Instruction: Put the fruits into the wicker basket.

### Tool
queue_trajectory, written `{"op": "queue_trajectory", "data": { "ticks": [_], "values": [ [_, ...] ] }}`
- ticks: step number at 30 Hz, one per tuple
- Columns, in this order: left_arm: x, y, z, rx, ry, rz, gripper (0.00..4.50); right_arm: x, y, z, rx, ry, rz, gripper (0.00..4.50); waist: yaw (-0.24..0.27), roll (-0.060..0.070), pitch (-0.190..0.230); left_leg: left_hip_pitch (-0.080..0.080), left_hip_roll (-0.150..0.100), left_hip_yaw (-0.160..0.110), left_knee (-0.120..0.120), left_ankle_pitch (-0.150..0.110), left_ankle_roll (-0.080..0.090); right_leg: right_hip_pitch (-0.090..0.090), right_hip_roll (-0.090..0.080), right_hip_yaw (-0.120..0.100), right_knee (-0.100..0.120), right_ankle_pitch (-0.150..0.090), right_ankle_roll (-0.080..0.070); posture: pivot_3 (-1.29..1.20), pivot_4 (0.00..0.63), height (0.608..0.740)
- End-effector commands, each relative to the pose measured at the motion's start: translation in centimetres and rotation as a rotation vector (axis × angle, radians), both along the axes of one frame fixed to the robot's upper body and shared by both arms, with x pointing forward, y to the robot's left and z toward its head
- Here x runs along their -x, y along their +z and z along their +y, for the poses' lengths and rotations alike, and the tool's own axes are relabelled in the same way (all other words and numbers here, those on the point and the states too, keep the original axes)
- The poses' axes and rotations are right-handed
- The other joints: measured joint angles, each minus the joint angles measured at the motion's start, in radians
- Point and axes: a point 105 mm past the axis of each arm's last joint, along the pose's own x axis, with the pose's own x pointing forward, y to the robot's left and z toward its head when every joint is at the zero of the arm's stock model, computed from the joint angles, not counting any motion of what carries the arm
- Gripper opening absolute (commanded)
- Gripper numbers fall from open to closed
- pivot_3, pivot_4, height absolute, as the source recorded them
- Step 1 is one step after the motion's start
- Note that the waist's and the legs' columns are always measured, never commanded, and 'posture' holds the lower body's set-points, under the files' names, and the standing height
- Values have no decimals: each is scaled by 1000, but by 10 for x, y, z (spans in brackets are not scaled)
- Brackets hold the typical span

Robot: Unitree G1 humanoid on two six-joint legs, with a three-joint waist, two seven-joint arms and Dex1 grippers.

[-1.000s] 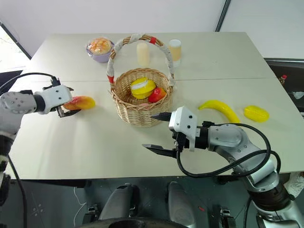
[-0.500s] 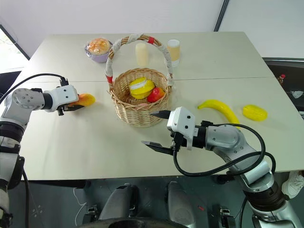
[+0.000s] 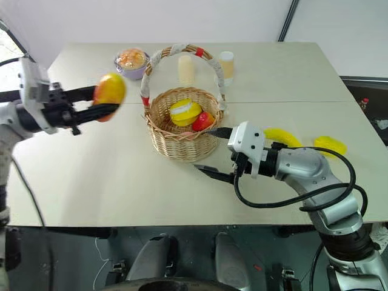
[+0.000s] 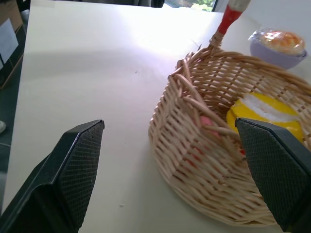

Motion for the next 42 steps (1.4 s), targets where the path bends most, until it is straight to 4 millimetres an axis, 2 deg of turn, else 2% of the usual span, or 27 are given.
{"op": "queue_trajectory", "data": {
  "ticks": [1,3,7,10,12,13,16,19,22,25,30,34,37,42],
  "values": [
    [-14,6,-44,28,40,-55,1647,-4,13,-9,2,-24,-64,4500,2,0,0,0,-1,0,0,0,0,0,1,0,0,0,1,0,150,740],
    [-18,5,-55,44,49,-69,1647,-5,13,-11,3,-32,-69,4500,-4,-1,0,-1,-2,1,0,0,0,-1,2,1,0,1,1,0,150,740],
    [-30,-11,-71,29,60,-43,1647,-5,17,-13,-4,-64,-86,4500,-22,0,0,-1,0,2,-2,0,1,-5,4,2,0,0,0,0,150,740],
    [-38,-14,-72,60,71,-10,3129,-10,17,-23,3,-135,-96,4500,-18,0,0,-1,0,1,-2,0,0,-5,5,2,0,0,0,0,150,740],
    [-36,-10,-74,89,46,-14,4213,-22,12,-46,31,-267,-80,4500,-16,0,0,-1,0,1,-2,0,0,-4,4,2,1,0,0,0,150,740],
    [-32,-7,-74,109,18,-15,4451,-27,8,-60,58,-341,-75,4500,-15,0,0,-1,0,2,-2,0,0,-4,4,2,0,0,0,0,150,740],
    [-21,-2,-76,168,-60,5,4451,-37,-5,-93,149,-481,-67,4500,-13,0,0,-2,-1,2,-1,0,0,-3,2,2,0,0,0,0,150,740],
    [2,-13,-80,128,-191,24,4451,-51,-24,-132,268,-644,-46,4500,-18,0,0,-2,-1,2,-1,0,0,-3,2,2,0,0,0,0,150,740],
    [20,-24,-84,108,-280,73,4451,-65,-34,-157,316,-747,-13,4500,-23,0,0,-1,-1,3,-2,0,0,-4,3,3,0,0,0,0,150,740],
    [26,-33,-86,81,-289,88,4451,-75,-45,-172,362,-794,19,4500,-22,1,0,0,0,3,-1,0,0,-4,4,3,1,0,0,0,150,740],
    [34,-41,-88,62,-294,100,4451,-93,-55,-189,287,-897,145,4500,-20,1,0,0,-1,3,-1,0,0,-3,4,3,1,0,0,0,150,740],
    [40,-41,-88,68,-300,98,4451,-99,-59,-197,233,-931,232,4500,-18,1,0,-1,0,3,-2,0,0,-4,3,3,0,0,0,0,150,740],
    [39,-43,-86,60,-284,97,4500,-99,-62,-196,233,-918,267,3670,-18,1,0,-1,-1,3,-2,0,0,-4,3,3,0,0,0,0,150,740],
    [39,-44,-85,60,-274,96,4500,-100,-60,-196,238,-916,255,1138,-18,1,0,-1,-1,3,-2,0,0,-4,3,3,0,0,0,0,150,740]
  ]
}}
